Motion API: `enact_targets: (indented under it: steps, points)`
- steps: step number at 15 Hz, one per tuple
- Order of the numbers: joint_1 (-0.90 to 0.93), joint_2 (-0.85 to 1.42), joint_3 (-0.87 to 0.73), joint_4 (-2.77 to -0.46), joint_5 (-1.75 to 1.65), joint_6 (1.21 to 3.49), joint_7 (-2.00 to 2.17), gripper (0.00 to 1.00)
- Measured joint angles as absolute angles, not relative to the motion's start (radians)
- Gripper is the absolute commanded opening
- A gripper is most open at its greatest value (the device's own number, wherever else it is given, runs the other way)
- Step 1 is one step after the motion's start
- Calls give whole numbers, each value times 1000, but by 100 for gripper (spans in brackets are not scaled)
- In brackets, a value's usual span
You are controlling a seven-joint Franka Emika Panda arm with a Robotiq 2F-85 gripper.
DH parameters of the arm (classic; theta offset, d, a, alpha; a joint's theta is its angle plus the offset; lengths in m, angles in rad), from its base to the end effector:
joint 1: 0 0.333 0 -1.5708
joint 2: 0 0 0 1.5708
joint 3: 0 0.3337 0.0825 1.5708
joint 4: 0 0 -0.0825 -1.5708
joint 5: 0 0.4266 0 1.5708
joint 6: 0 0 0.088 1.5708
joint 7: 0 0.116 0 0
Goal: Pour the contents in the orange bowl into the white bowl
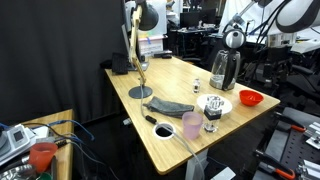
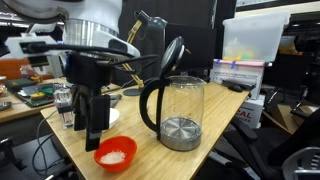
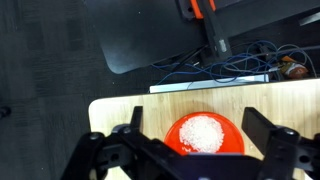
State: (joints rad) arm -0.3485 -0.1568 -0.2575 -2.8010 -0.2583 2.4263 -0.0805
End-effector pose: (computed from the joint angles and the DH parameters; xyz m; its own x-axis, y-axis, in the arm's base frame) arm 0.3029 -0.2054 0.2060 0.9261 -0.2984 -0.2310 -0.2916 -0.9544 0.0638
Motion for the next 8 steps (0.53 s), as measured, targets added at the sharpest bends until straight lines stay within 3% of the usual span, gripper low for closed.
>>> enact_targets:
  steps: [8]
  points:
    - [-345, -51, -260, -2793, -251, 2473, -80, 100]
